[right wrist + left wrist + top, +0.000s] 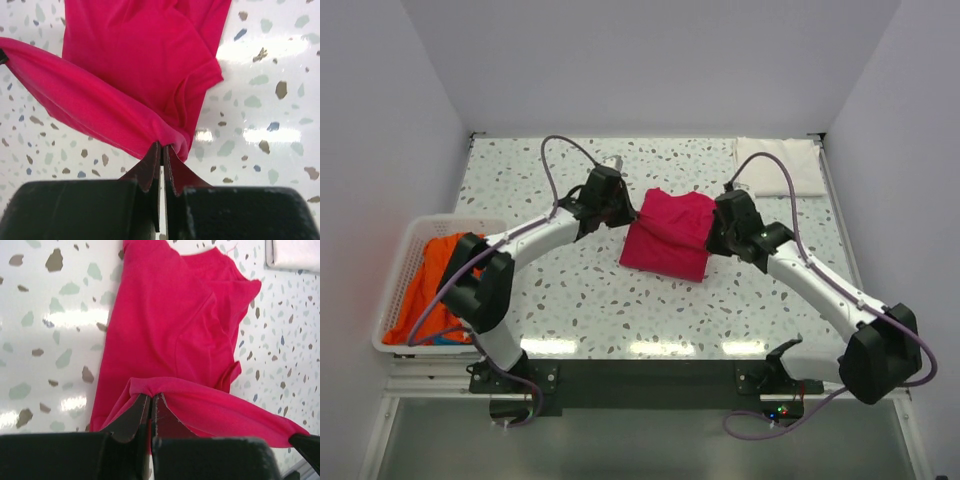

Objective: Fold and stack the t-shirts
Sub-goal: Fold the tshirt

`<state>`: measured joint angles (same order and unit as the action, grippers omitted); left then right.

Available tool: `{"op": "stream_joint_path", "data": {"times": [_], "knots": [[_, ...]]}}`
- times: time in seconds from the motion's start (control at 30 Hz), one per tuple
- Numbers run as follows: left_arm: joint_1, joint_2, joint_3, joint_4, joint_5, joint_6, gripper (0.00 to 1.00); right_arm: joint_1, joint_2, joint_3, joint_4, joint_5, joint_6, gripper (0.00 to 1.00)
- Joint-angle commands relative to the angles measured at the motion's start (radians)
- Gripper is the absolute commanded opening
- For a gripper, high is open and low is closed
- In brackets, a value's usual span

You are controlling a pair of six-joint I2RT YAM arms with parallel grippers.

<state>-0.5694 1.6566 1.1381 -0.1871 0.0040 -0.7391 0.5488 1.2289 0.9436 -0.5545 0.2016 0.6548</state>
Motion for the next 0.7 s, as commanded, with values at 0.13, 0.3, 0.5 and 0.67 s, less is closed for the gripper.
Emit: {"op": "stream_joint_path", "data": {"times": [0.13, 0.3, 0.5, 0.67], "knots": [[0.055, 0.216, 0.28, 0.109, 0.031, 0.023, 0.0, -0.182, 0.171, 0.141, 0.113, -0.125, -0.127, 0.0], [0.085, 0.37, 0.489, 0.144, 0.079, 0.024, 0.0, -0.285, 0.337, 0.224, 0.189, -0.2, -0.139, 0.0], [0.12, 0.633, 0.708, 0.214, 0.198, 0.014, 0.25, -0.378, 0.598, 0.375, 0.246, -0.251, -0.153, 0.08], [0.172, 0.715, 0.828, 0.261, 0.295, 0.023, 0.71, -0.478, 0.739, 0.489, 0.225, -0.291, -0.133, 0.49]]}}
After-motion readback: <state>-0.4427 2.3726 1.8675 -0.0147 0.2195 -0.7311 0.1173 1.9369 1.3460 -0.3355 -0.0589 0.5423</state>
